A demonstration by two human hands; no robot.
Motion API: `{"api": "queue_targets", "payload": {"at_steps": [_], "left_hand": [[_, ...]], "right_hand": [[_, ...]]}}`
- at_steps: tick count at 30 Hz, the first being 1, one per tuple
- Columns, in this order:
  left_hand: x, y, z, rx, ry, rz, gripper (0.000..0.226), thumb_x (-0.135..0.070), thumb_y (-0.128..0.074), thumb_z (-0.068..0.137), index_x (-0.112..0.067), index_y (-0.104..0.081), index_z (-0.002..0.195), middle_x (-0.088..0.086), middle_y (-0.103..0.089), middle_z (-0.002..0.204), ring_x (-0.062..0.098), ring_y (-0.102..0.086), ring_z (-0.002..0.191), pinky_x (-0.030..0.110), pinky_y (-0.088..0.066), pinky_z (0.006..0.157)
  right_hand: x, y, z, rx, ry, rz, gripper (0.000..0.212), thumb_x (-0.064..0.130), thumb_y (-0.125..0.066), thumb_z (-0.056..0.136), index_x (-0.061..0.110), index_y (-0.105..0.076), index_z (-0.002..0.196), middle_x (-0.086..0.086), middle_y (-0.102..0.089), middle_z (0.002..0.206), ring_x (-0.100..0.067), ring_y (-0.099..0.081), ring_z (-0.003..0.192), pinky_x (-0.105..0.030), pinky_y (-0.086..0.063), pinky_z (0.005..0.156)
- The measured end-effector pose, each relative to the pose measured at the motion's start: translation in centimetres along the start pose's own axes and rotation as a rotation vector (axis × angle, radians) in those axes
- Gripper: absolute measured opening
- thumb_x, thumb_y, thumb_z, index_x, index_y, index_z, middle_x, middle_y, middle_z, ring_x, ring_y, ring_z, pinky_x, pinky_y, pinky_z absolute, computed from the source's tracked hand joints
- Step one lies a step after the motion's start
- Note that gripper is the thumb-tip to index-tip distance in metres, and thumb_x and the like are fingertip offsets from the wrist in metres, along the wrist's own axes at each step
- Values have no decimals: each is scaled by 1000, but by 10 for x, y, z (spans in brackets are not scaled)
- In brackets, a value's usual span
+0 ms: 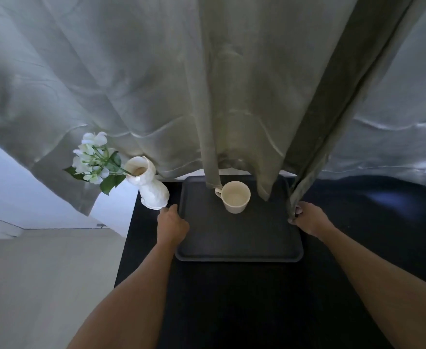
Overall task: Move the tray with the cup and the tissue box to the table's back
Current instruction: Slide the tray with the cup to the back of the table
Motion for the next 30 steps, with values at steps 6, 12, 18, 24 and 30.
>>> {"api": "queue_targets", "payload": {"at_steps": [6, 12, 18, 24, 30], "left_hand": [[-19, -2, -33, -53, -31, -23, 37, -8, -51, 81, -3, -56, 117, 21, -54, 116, 36, -52, 110, 43, -48, 90], [-39, -10, -73, -5, -54, -21, 57, -13, -54, 86, -5, -43, 141, 21, -51, 133, 35, -48, 123, 42, -44, 101], [-66, -22, -129, 55, -85, -104, 63, -21, -58, 90, -8, -34, 147, 17, -42, 147, 30, -40, 136, 39, -37, 108], [-84, -41, -191, 87, -150, -243, 64, -23, -57, 91, -7, -33, 148, 18, -40, 146, 30, -43, 133, 37, -38, 105], [-100, -57, -252, 140, -177, -309, 64, -27, -58, 93, -8, -33, 149, 17, -38, 148, 29, -46, 133, 36, -39, 106]], "right_hand": [[1, 12, -27, -25, 98, -54, 32, 23, -70, 83, 11, -63, 112, -10, -69, 110, -25, -64, 98, -38, -53, 85], [-7, 26, -59, -14, 131, -83, 63, 21, -68, 86, 7, -42, 142, -14, -54, 139, -28, -54, 125, -41, -44, 104], [-31, 47, -98, -71, 135, -85, 67, 25, -67, 86, 10, -39, 145, -13, -47, 147, -29, -47, 134, -42, -39, 110], [-58, 63, -142, -151, 110, -152, 67, 30, -67, 87, 8, -40, 144, -15, -48, 147, -31, -47, 133, -39, -38, 109], [-91, 87, -190, -231, 101, -178, 65, 31, -64, 89, 8, -40, 145, -15, -45, 149, -32, -46, 134, -40, -38, 110]]}}
Point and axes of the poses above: each hand's wrist, its own z-axis towards the middle knuckle, its own y-axis out of the back of the hand, x = y × z, the point moved 1 cm from there along z, towards the middle knuckle
